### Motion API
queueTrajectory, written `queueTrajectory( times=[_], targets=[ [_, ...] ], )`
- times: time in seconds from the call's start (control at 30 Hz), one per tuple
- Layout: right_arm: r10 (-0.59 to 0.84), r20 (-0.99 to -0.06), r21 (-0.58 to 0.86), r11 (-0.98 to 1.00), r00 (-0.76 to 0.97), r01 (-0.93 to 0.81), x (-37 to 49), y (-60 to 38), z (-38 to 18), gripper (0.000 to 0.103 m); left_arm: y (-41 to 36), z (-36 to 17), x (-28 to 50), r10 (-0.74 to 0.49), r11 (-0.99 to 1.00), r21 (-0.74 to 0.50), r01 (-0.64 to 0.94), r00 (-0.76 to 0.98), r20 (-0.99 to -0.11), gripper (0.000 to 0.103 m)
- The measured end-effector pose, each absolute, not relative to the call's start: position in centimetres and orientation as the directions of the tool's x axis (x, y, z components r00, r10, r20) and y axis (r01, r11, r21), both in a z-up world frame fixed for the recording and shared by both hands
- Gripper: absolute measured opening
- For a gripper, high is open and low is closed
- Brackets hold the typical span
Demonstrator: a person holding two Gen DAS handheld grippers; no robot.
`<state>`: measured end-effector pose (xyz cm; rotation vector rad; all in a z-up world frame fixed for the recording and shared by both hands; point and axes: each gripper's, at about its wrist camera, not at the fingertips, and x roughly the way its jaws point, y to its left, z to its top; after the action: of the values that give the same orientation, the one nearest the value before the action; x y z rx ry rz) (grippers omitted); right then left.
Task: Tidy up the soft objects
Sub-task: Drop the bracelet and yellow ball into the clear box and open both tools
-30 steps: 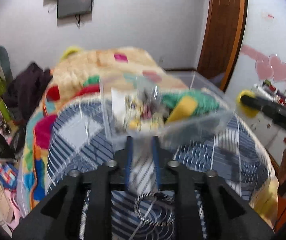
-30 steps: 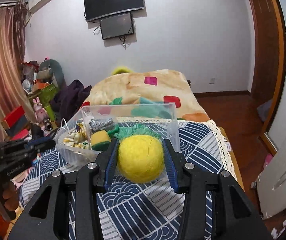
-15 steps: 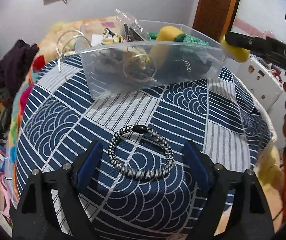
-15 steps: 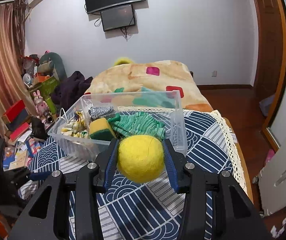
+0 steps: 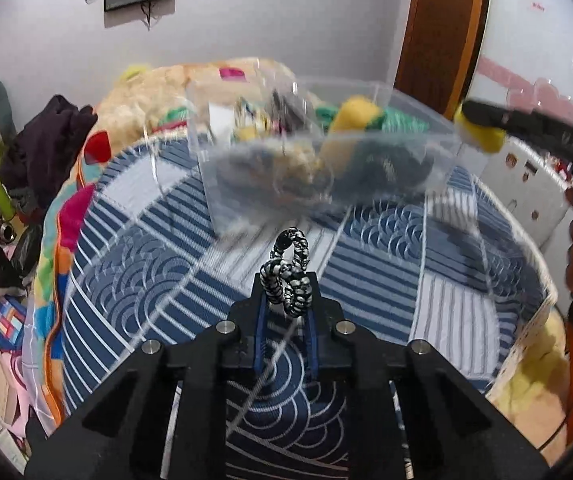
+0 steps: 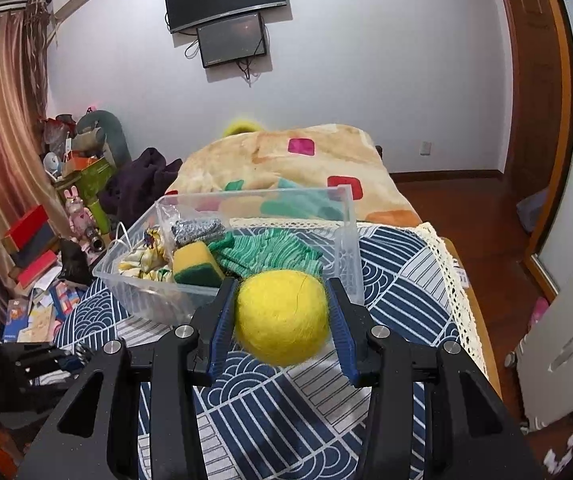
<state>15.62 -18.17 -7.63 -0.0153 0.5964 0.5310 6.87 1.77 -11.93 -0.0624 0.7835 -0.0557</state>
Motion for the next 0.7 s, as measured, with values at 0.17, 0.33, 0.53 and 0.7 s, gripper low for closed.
queueTrajectory(
  times=[0.17, 0.33, 0.53, 0.7],
  targets=[
    [0.469, -0.52, 0.13, 0.869, 0.714, -0.477, 16.2, -18.0, -6.9, 0.041, 2.3, -8.6, 7.6, -0.057, 0.998, -0.062, 0.022, 0.772, -0.633, 0.016],
    [0.467, -0.506, 0.124, 0.871, 0.725, -0.475, 17.3, -17.2, -6.3, 0.041, 2.6, -6.6, 10.1, -0.039, 0.998, -0.056, 0.007, 0.805, -0.592, 0.016],
    [0.474, -0.525, 0.136, 0.866, 0.707, -0.481, 18.9, -15.7, -6.9, 0.041, 2.7, -7.7, 13.8, -0.042, 0.998, -0.061, 0.006, 0.786, -0.616, 0.016],
    [0.478, -0.568, 0.13, 0.856, 0.67, -0.5, 20.0, -13.9, -8.4, 0.041, 2.5, -9.0, 16.0, -0.041, 0.998, -0.06, 0.003, 0.765, -0.643, 0.016]
  ],
)
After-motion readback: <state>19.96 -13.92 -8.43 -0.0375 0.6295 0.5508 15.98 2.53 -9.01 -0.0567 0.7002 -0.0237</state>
